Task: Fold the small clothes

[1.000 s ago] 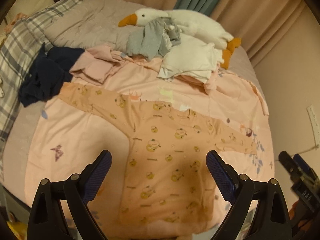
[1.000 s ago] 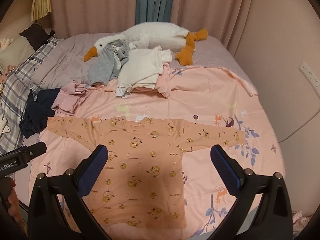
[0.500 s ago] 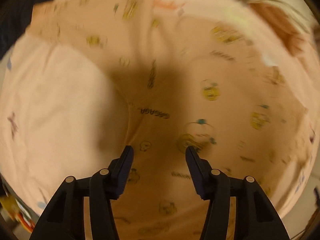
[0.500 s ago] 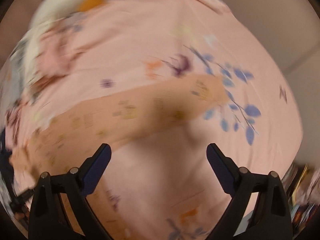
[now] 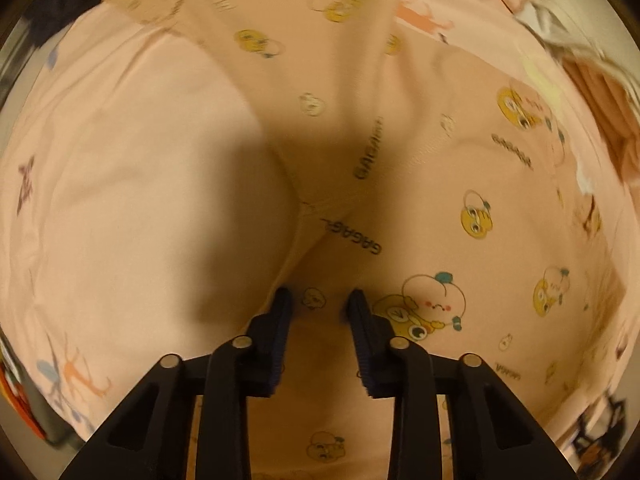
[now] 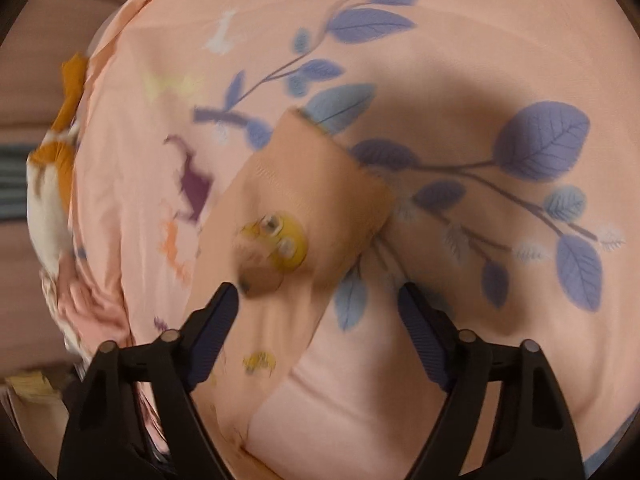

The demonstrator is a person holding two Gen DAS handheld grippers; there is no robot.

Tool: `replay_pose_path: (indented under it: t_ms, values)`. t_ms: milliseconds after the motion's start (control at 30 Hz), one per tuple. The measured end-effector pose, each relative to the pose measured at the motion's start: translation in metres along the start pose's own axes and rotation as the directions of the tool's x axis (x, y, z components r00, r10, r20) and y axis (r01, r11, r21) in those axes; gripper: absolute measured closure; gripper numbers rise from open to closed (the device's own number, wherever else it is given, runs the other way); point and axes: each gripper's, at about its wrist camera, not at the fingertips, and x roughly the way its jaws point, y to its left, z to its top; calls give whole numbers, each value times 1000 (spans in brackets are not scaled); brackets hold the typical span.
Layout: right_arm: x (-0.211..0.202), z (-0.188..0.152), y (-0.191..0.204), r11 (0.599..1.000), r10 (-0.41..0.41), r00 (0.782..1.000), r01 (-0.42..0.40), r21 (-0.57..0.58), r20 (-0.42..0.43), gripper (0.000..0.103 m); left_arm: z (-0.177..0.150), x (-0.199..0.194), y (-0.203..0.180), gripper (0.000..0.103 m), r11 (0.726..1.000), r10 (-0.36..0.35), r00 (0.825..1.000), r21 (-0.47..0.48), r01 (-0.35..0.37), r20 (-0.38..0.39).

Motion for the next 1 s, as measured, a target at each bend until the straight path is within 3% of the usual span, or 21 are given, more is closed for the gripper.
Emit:
replay_pose_path:
  t_ms: [33, 67, 100, 233, 300, 400, 567, 700, 833, 933, 1000]
  values:
    - [-5, -1, -1, 1000, 5, 999, -6, 22, 35, 46, -1, -2, 4, 72, 1000, -3, 1000, -18, 3, 4]
    - [-9, -1, 0, 1000, 5, 998, -6, 25, 57, 77, -2, -2, 6, 72, 1000, 2, 1000, -18, -2, 7]
    - [-13, -2, 1, 1000, 8, 998, -10, 27, 68, 95, -2, -2, 5, 72, 1000, 15, 1000, -7, -15, 10]
    - [-25, -9, 29, 996, 43, 995, -36, -78, 88, 96, -1, -3, 2, 72, 998, 63, 998, 22, -64, 10]
    - [-28, -13, 47, 990, 40, 995, -27, -136, 94, 96, -1, -4, 9, 72, 998, 55, 998, 20, -55, 9]
    - [-33, -27, 75, 978, 100, 991, -80, -195, 93, 96, 3, 1, 15, 73, 999, 24, 1000, 40, -25, 15]
    - [-30, -86, 159, 904, 207, 978, -191, -382, 3, 96, -3, 0, 17, 74, 996, 5, 1000, 87, -7, 19]
    - [-10, -173, 236, 807, 290, 944, -330, -489, -158, 97, -6, -10, 11, 77, 989, -8, 1000, 147, 7, 7]
    - [24, -287, 300, 720, 334, 873, -479, -501, -355, 97, -6, -14, 8, 81, 969, 10, 1000, 249, -6, -12]
    - [67, -384, 336, 669, 259, 825, -529, -523, -503, 97, 0, -29, 39, 81, 972, -22, 1000, 234, 22, -4]
    - [93, -433, 348, 643, 176, 808, -527, -556, -562, 96, 8, -33, 61, 81, 977, -48, 999, 205, 52, -23]
